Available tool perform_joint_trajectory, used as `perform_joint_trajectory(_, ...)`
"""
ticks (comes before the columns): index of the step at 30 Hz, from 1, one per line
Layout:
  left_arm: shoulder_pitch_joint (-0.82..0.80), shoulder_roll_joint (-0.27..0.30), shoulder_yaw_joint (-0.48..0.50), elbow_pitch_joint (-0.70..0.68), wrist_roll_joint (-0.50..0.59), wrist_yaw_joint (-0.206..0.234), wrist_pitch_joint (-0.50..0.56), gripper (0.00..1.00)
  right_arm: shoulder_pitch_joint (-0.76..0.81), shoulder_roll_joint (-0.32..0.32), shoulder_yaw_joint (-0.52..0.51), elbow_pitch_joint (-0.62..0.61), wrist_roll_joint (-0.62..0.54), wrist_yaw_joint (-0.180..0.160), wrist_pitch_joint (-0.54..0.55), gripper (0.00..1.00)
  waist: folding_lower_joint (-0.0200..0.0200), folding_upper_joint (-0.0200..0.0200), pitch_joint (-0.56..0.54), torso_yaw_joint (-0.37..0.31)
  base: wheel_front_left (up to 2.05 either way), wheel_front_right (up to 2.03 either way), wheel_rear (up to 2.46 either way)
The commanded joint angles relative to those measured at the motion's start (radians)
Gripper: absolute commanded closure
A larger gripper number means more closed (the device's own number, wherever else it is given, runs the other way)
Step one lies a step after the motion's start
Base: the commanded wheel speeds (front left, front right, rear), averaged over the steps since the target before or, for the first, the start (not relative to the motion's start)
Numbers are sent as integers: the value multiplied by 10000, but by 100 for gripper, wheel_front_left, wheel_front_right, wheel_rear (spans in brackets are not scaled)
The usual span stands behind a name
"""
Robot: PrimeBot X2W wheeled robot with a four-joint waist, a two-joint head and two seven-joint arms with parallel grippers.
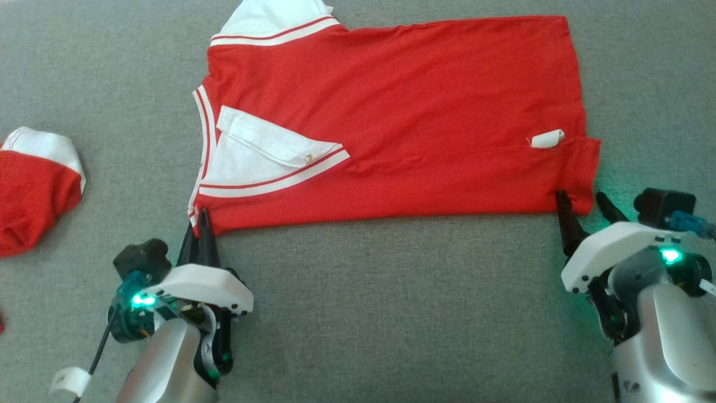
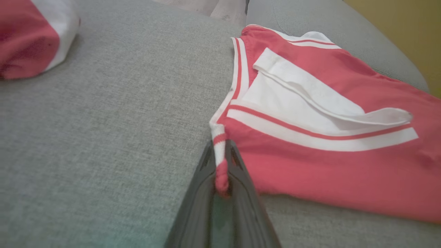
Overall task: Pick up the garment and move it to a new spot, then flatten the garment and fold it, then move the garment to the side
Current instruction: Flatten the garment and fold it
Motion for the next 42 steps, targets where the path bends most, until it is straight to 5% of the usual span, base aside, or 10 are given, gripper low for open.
perform_joint_trajectory(1,-144,294,335,-181,5,66,-120,100,-212,-29,290,-162,-32,77,128,0,0,0,-6,11,0,0,0)
perform_joint_trajectory(2,-144,305,338,-147,-2,64,-135,100,-241,-29,358,-28,-19,77,214,38,0,0,-18,19,0,0,0)
perform_joint_trajectory(3,-140,314,340,-113,-15,52,-147,100,-259,-29,440,43,5,77,266,96,0,0,-36,29,0,0,0)
perform_joint_trajectory(4,-129,324,340,-81,-28,38,-160,100,-261,-29,492,53,11,77,266,100,0,0,-71,39,0,0,0)
perform_joint_trajectory(13,914,620,310,-935,-232,4,136,100,813,-28,-172,-1700,-194,77,909,100,0,0,-785,-20,0,0,0)
perform_joint_trajectory(26,3506,1205,-127,-3606,-234,812,1625,100,3519,-28,-491,-4557,552,77,3345,100,0,0,-1195,371,0,0,0)
perform_joint_trajectory(28,3623,1181,-176,-3651,-280,817,1682,73,3701,-28,-421,-4637,701,77,3498,99,0,0,-1213,375,0,0,0)
perform_joint_trajectory(29,3657,1182,-206,-3642,-296,813,1730,48,3774,-28,-384,-4648,736,77,3589,73,0,0,-1228,373,0,0,0)
perform_joint_trajectory(30,3676,1189,-214,-3640,-310,816,1754,0,3818,-28,-361,-4663,755,77,3650,7,0,0,-1242,366,0,0,0)
perform_joint_trajectory(42,1663,1819,-82,-3730,-616,51,2664,0,1662,-475,132,-5481,203,77,4635,0,0,0,-977,1,0,0,0)
